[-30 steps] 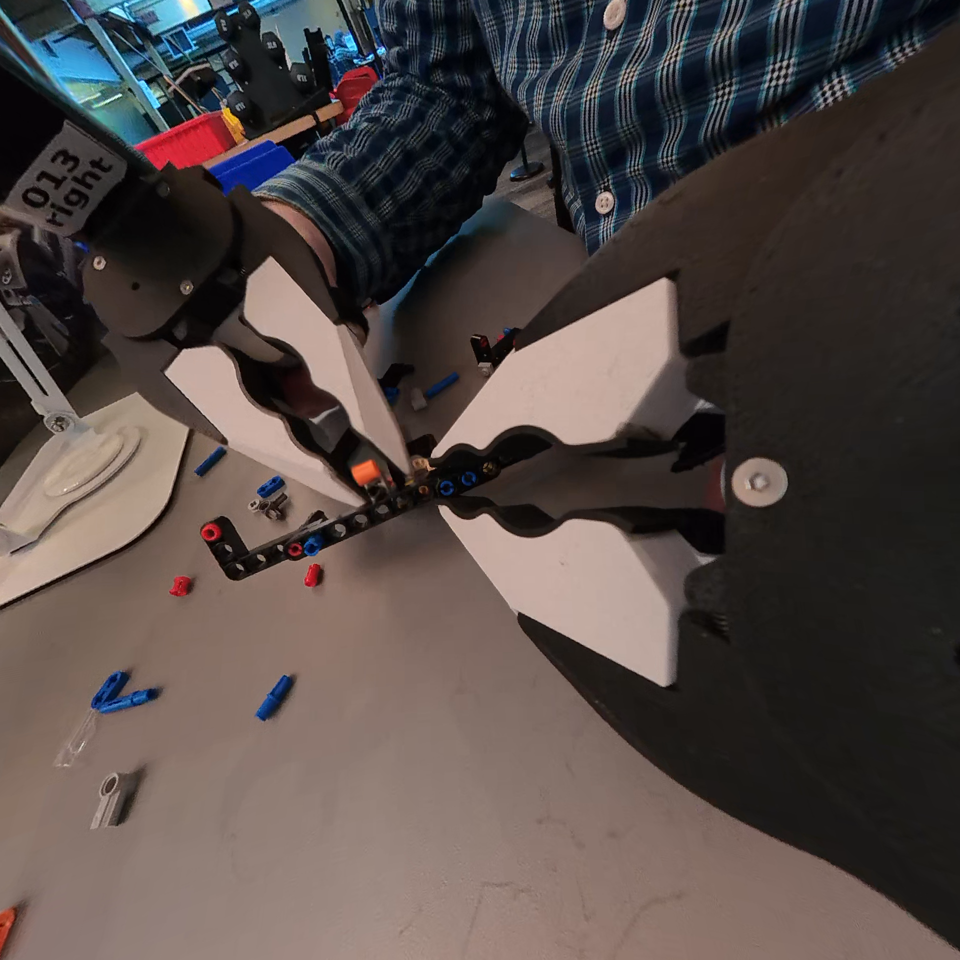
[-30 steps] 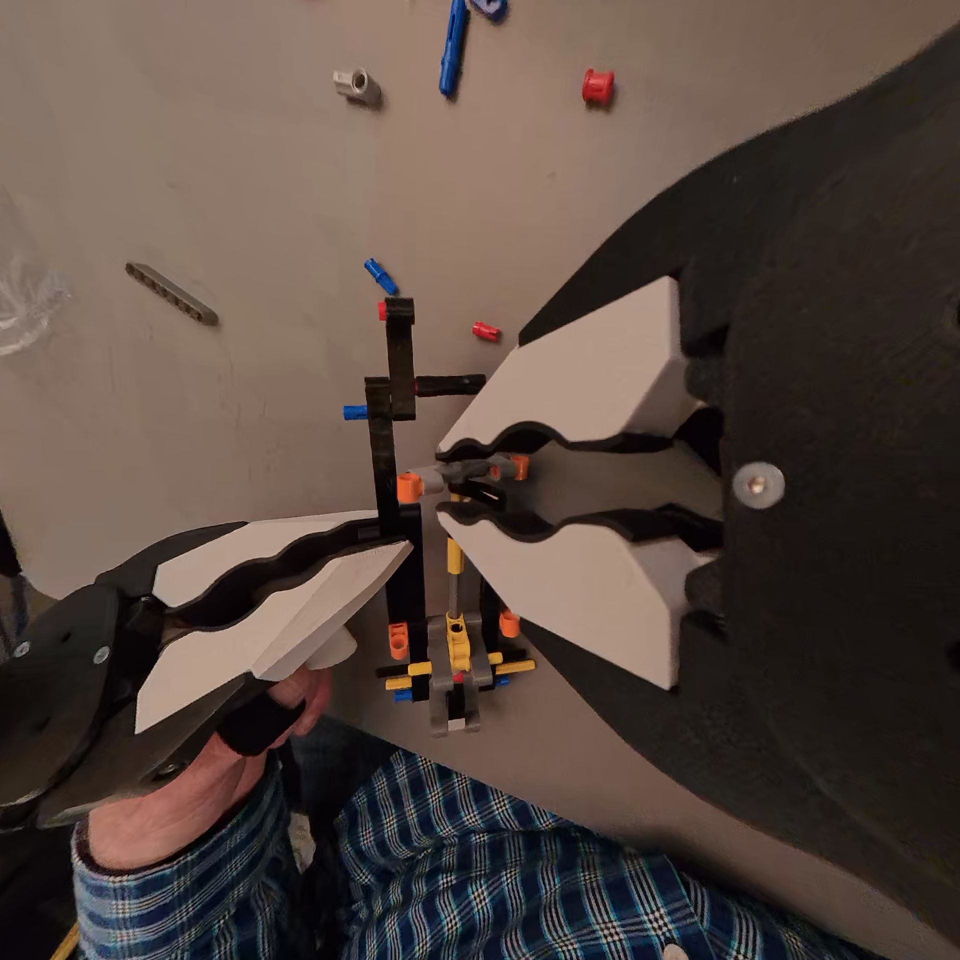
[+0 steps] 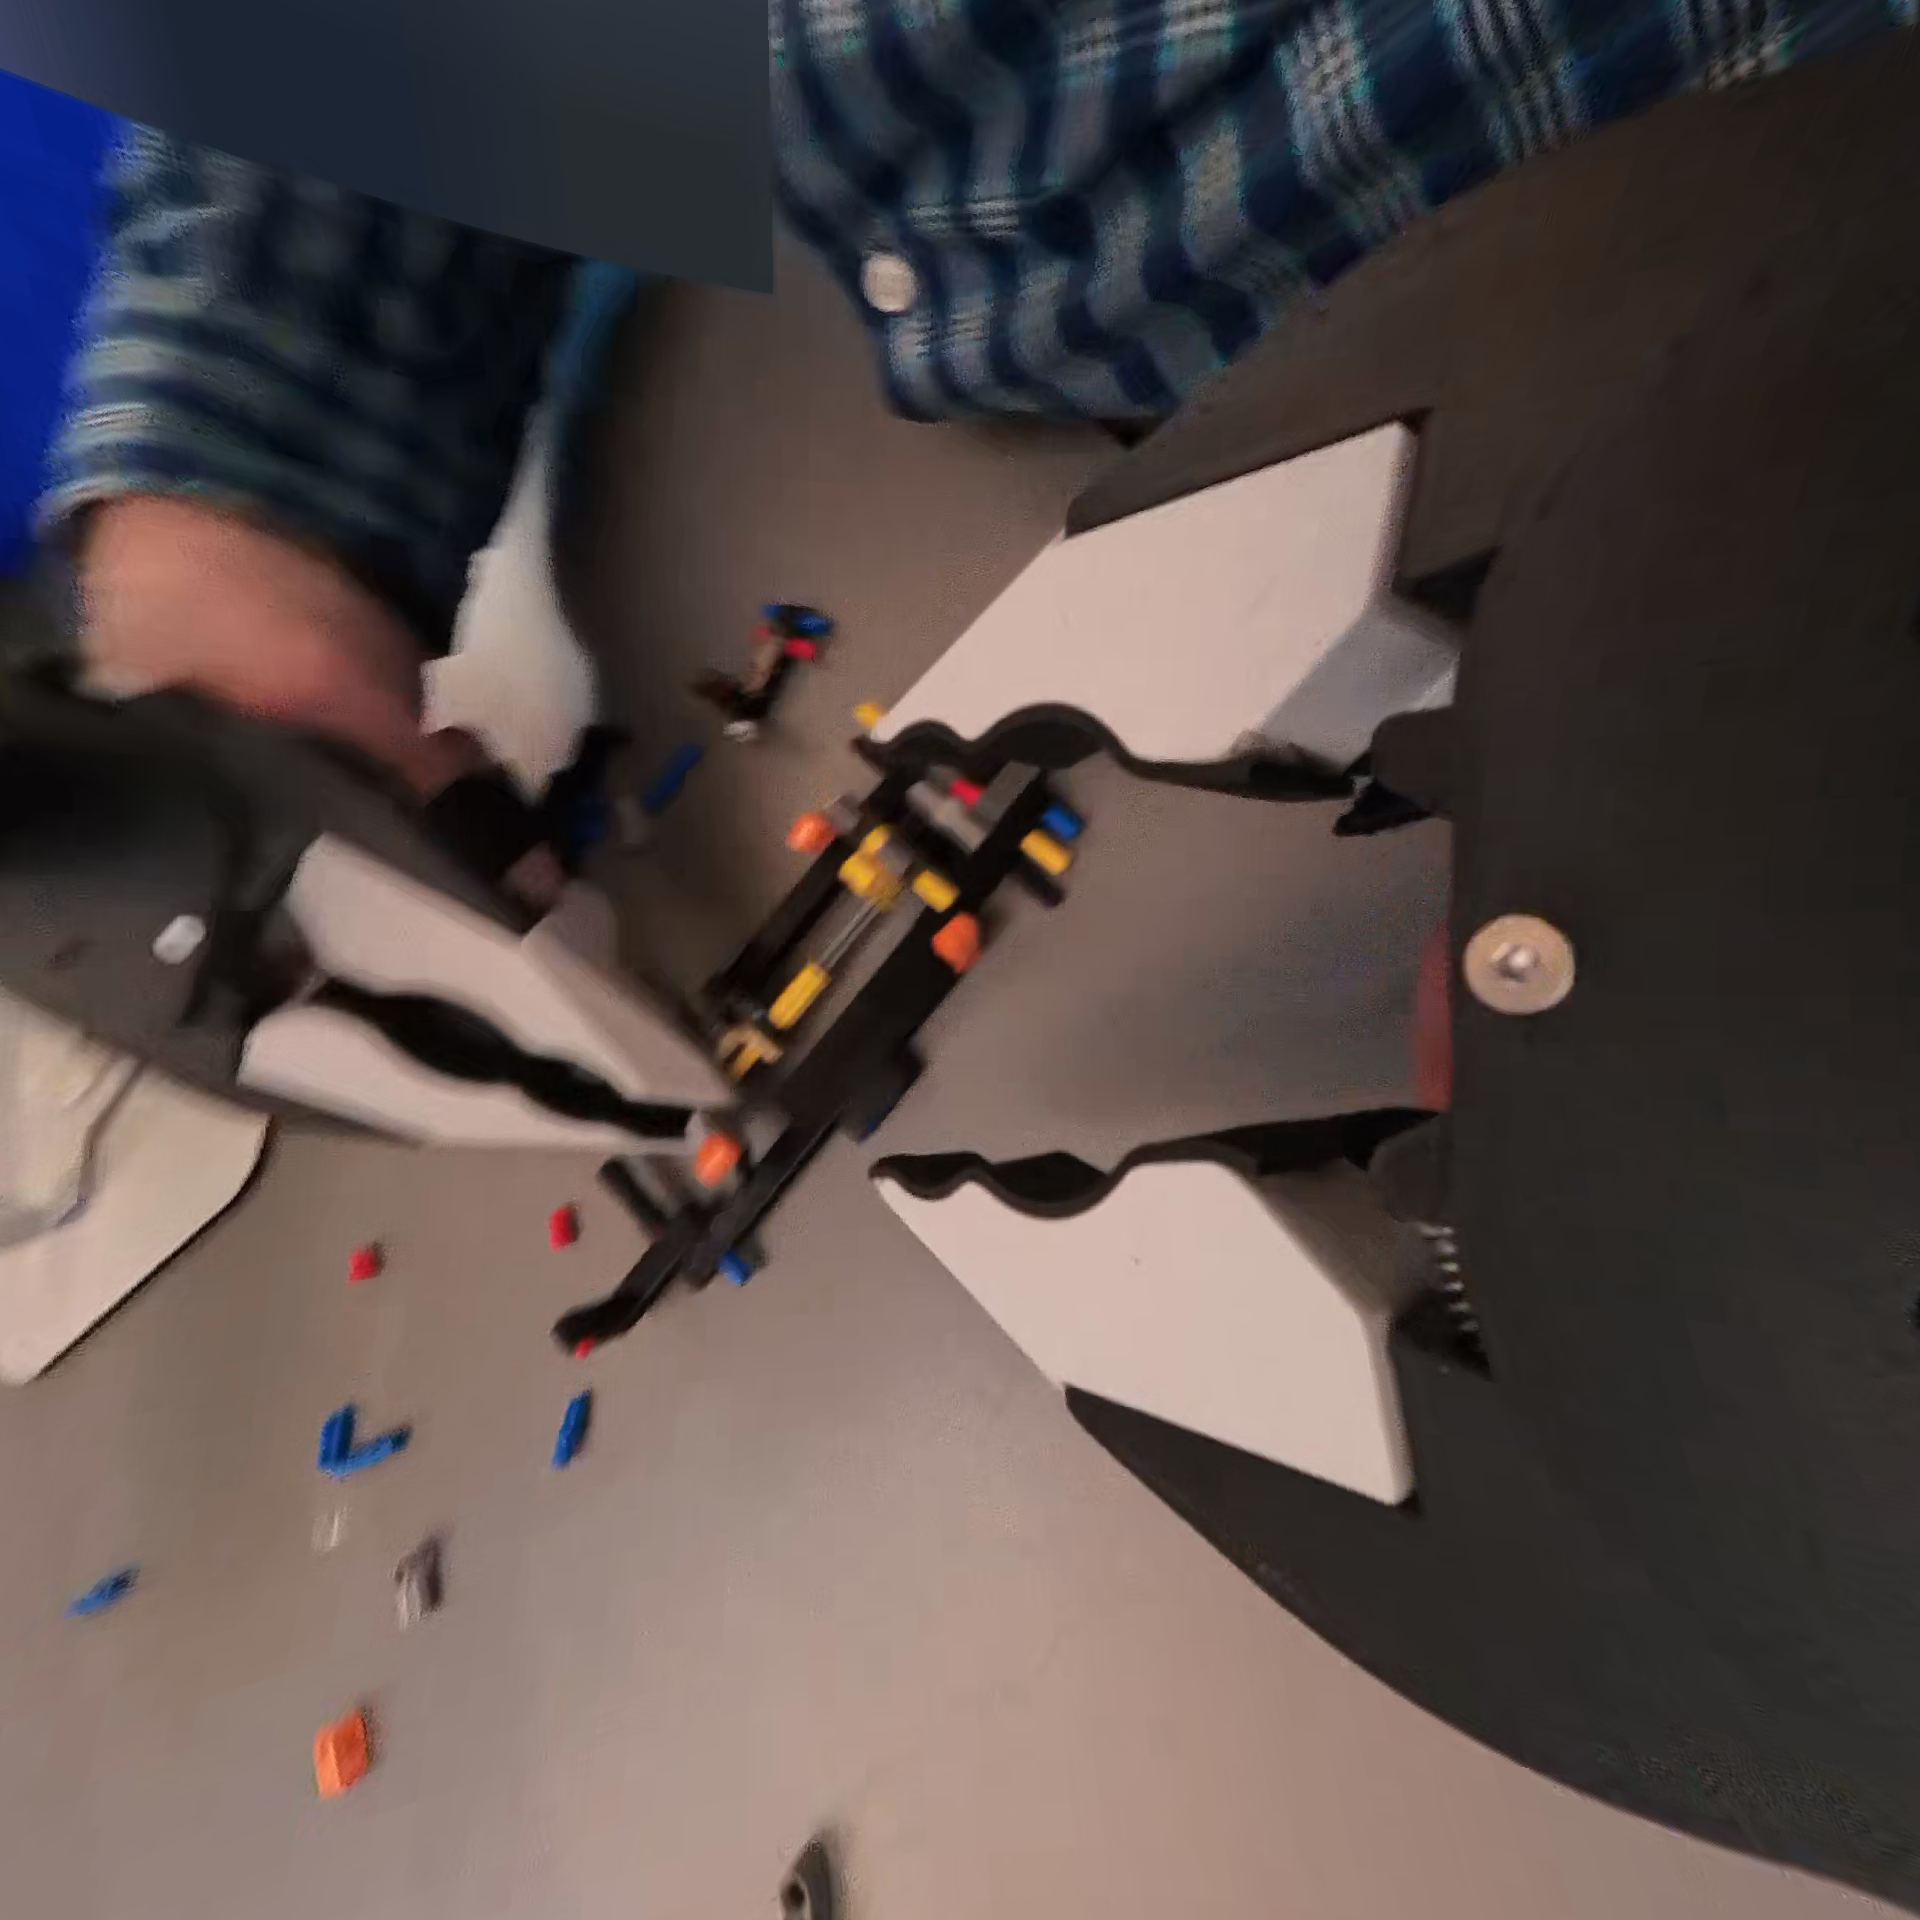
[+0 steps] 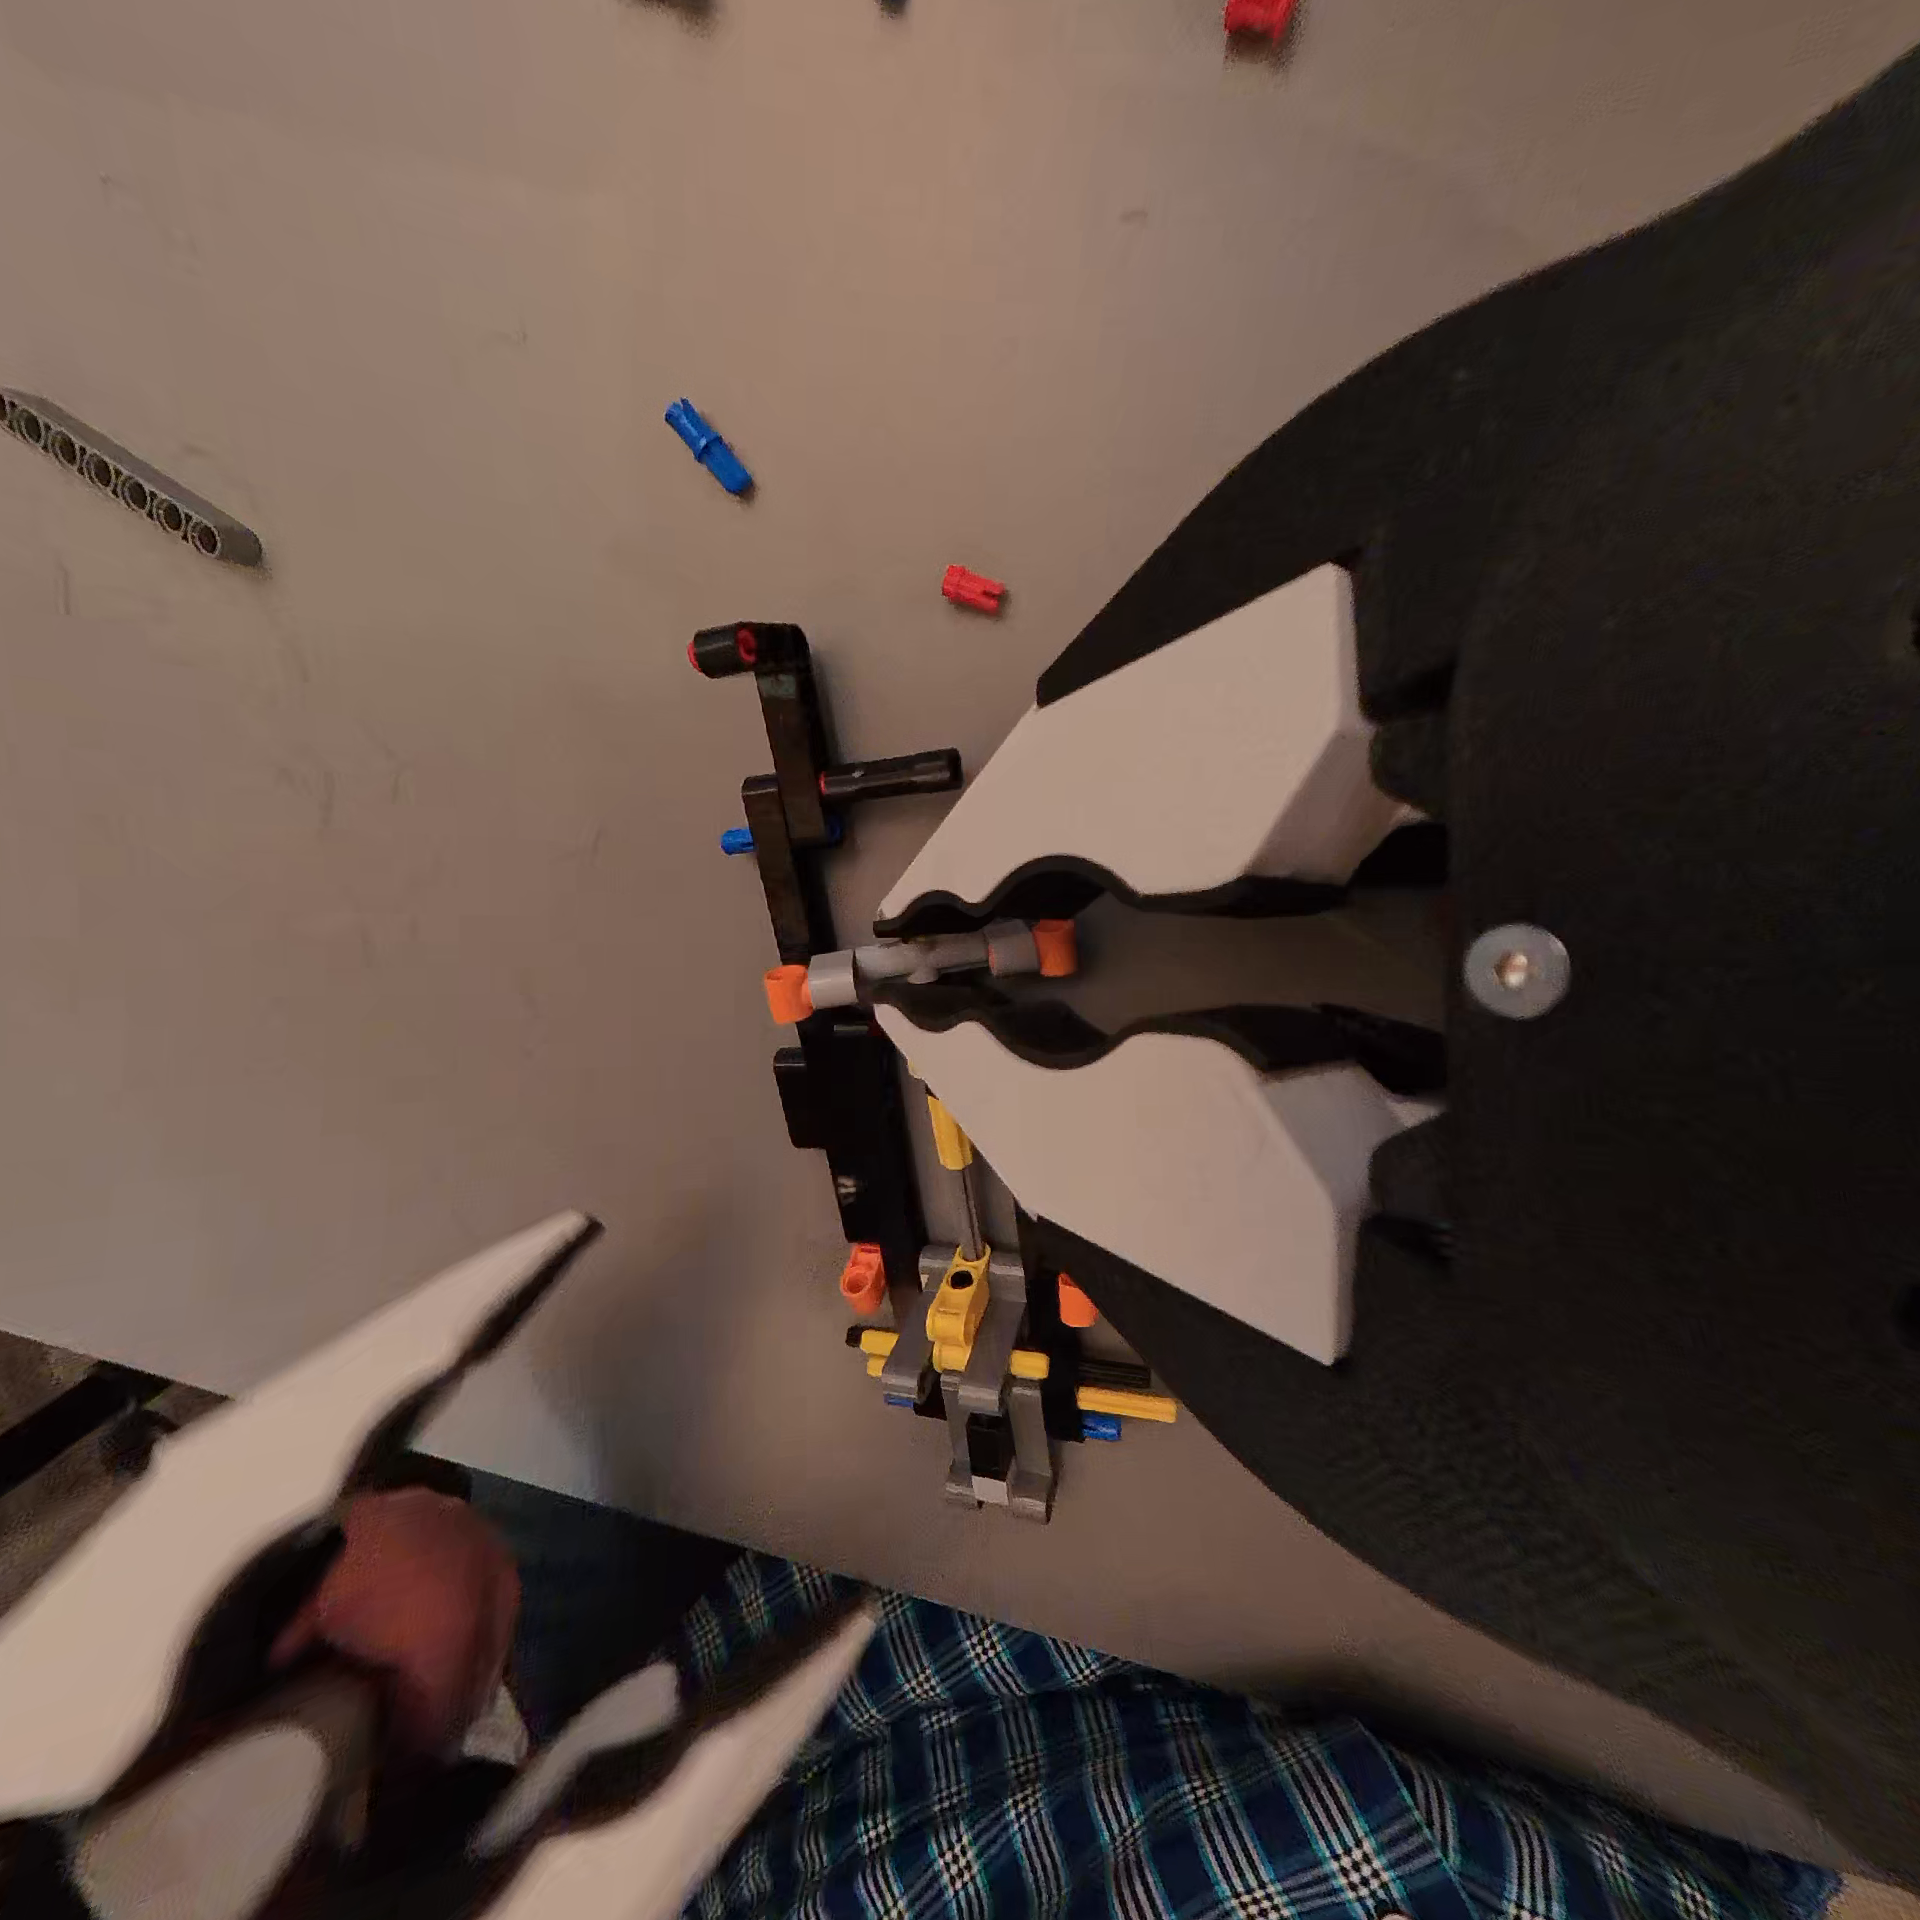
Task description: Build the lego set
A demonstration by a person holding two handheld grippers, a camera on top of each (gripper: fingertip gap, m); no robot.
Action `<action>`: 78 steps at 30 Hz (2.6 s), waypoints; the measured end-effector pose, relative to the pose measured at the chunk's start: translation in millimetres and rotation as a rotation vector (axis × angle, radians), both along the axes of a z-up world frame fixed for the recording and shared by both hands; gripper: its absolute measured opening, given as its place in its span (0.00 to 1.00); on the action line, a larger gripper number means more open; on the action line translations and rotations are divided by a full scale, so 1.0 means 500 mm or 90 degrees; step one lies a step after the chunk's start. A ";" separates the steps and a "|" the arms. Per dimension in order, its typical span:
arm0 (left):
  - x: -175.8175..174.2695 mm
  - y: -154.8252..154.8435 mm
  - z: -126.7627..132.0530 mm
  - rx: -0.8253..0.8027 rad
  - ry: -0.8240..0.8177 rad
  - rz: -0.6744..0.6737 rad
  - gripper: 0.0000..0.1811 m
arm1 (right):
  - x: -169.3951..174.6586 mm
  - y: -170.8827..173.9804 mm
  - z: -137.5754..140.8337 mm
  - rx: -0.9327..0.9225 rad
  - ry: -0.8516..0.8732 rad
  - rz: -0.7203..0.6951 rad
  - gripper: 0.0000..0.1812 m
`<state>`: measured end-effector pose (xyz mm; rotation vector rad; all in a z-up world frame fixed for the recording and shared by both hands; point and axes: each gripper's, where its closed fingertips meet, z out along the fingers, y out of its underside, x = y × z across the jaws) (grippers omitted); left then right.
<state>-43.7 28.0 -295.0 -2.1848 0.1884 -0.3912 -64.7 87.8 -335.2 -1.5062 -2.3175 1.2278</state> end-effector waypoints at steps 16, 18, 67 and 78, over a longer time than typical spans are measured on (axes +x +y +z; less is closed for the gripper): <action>0.072 -0.026 -0.085 -0.016 0.190 -0.048 0.48 | 0.010 0.004 -0.001 -0.001 -0.019 0.050 0.10; 0.073 -0.024 -0.087 -0.020 0.193 -0.047 0.46 | 0.010 0.005 -0.004 -0.002 -0.025 0.050 0.08; 0.090 -0.023 -0.082 -0.021 0.161 -0.074 0.36 | -0.003 0.024 0.016 -0.007 -0.001 0.024 0.09; -0.009 0.008 -0.020 0.002 0.067 0.019 0.31 | -0.006 0.021 -0.001 0.073 -0.030 0.092 0.05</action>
